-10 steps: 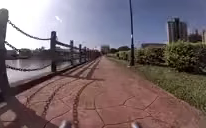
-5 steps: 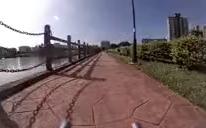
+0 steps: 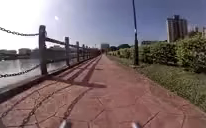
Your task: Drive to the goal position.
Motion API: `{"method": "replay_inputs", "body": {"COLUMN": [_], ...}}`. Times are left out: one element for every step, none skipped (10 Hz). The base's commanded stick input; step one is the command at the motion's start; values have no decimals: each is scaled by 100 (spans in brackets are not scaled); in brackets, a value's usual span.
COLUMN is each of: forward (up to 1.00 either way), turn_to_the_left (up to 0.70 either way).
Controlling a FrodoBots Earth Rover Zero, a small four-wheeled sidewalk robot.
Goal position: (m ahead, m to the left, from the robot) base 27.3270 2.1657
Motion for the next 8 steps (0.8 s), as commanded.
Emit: {"method": "replay_inputs", "body": {"forward": [50,50,50,50,50,50,50,50], "turn_to_the_left": [0,0,0,0,0,0,0,0]}}
